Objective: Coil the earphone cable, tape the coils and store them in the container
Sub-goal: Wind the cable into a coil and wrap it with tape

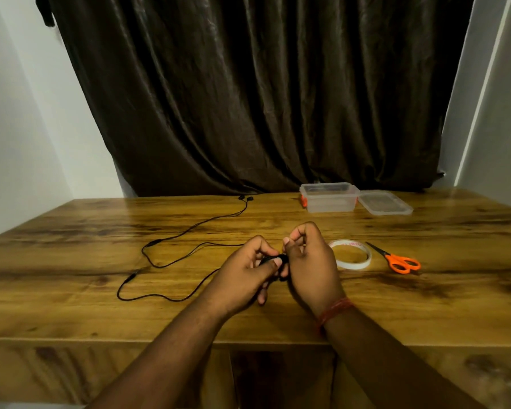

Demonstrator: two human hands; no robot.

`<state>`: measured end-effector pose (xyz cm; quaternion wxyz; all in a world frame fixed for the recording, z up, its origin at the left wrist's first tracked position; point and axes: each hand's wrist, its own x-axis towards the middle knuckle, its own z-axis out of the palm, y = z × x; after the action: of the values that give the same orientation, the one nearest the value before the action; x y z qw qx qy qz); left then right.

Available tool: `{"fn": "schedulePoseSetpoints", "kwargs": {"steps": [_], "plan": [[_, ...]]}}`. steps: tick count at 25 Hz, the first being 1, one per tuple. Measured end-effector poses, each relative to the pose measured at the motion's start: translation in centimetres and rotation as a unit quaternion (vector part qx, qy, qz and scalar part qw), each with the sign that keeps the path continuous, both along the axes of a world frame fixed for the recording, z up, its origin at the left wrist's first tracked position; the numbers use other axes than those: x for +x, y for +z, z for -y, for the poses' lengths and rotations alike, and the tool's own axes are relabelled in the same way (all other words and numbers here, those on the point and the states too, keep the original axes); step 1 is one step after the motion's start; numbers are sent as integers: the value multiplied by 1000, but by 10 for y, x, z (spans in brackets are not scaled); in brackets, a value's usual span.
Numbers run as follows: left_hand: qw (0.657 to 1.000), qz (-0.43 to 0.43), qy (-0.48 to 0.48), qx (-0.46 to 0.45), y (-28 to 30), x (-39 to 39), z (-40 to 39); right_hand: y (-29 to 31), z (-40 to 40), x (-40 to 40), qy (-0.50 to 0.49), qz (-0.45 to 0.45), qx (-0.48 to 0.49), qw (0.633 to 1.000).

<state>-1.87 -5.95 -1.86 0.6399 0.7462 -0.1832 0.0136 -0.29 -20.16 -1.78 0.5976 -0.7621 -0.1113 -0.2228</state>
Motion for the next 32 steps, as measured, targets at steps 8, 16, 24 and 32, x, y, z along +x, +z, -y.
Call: {"fn": "schedulePoseSetpoints", "kwargs": {"steps": [8,16,24,32], "plan": [[998,-21,-5,-67,1,2,3,1,2,-2,-6,8,10,1000],[996,-27,11,-86,1,4,4,4,2,-5,-9,10,23,1000],[997,-7,22,-75,-7,12,-2,4,8,-7,13,1,13,1000],[998,8,34,-57,-13,18,-5,1,5,-4,-67,99,-163,979]]}}
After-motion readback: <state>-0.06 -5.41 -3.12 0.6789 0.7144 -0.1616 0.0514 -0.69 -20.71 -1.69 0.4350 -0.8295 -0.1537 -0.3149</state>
